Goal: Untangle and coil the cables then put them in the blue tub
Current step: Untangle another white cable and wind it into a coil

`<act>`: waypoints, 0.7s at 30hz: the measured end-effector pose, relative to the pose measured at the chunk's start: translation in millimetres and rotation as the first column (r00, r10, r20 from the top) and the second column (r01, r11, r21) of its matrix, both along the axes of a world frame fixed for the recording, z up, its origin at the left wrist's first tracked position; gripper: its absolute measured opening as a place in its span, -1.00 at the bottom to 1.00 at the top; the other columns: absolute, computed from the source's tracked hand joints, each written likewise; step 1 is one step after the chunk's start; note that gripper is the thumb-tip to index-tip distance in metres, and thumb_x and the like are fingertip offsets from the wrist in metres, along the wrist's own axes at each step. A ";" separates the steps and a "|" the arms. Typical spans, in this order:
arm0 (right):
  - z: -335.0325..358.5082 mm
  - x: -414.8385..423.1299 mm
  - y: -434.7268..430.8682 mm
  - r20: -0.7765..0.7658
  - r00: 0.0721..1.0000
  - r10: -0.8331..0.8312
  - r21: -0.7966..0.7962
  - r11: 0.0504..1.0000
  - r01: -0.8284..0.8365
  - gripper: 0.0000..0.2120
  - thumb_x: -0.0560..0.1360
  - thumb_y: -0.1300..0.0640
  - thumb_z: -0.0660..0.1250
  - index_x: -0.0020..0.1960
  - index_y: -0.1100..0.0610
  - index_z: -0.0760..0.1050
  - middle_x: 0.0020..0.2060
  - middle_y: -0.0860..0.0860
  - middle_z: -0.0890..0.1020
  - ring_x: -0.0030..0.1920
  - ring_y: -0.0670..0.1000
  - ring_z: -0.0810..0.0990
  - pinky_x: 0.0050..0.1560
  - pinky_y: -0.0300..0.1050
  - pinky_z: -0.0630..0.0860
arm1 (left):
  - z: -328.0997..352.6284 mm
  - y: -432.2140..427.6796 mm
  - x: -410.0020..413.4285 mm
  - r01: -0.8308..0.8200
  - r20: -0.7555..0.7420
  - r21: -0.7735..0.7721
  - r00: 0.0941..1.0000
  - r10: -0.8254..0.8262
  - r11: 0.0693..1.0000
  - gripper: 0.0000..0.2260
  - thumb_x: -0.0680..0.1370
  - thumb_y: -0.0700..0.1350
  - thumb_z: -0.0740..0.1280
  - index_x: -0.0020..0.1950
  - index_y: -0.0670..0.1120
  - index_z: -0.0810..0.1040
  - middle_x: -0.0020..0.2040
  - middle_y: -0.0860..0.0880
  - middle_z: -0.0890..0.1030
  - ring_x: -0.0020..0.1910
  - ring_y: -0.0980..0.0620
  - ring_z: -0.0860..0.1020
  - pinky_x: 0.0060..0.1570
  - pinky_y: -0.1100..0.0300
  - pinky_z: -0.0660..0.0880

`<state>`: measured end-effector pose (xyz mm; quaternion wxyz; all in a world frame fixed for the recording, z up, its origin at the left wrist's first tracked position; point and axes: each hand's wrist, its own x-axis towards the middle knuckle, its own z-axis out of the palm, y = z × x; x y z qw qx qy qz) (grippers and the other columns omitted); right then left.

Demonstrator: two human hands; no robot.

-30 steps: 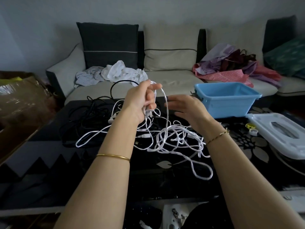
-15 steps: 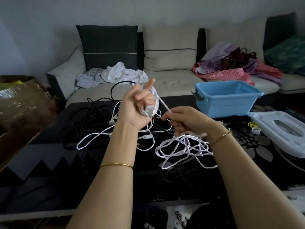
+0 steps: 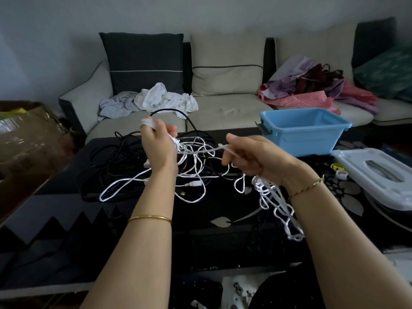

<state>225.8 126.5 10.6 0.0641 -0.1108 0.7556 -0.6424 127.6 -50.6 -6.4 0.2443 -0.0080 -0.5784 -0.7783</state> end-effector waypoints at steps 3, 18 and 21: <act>7.5 2.6 -0.1 -0.165 0.968 -0.188 -0.021 0.982 0.187 -0.71 0.44 0.05 0.40 -0.41 0.13 0.51 -0.60 -0.07 0.27 -0.55 -0.11 0.14 -0.54 -0.28 0.05 | -10.5 2.3 5.3 0.076 -0.012 -0.360 0.996 -0.086 0.930 -0.89 0.65 -0.17 0.08 0.01 -0.05 0.38 -0.28 -0.04 0.53 -0.34 0.10 0.46 -0.21 0.10 0.43; 3.1 -13.4 6.6 -0.505 0.633 -0.587 0.030 0.721 0.692 -0.89 0.49 0.11 0.38 -0.20 0.09 0.55 -0.43 -0.10 0.46 -0.44 -0.21 0.38 -0.35 -0.33 0.33 | 22.9 13.8 51.9 0.844 0.445 -0.462 0.487 -0.752 0.273 -0.71 0.63 -0.04 0.21 0.12 -0.25 0.55 -0.55 0.06 0.32 -0.57 0.12 0.27 -0.54 0.27 0.27; -0.7 -13.3 11.0 -0.468 0.709 -0.528 0.109 0.761 0.639 -0.92 0.51 0.11 0.35 -0.12 0.12 0.54 -0.42 -0.07 0.40 -0.45 -0.19 0.32 -0.35 -0.29 0.30 | 24.5 9.0 51.5 0.823 0.397 -0.428 0.542 -0.740 0.374 -0.76 0.64 -0.14 0.18 0.06 -0.27 0.56 -0.57 0.08 0.28 -0.60 0.16 0.22 -0.60 0.33 0.26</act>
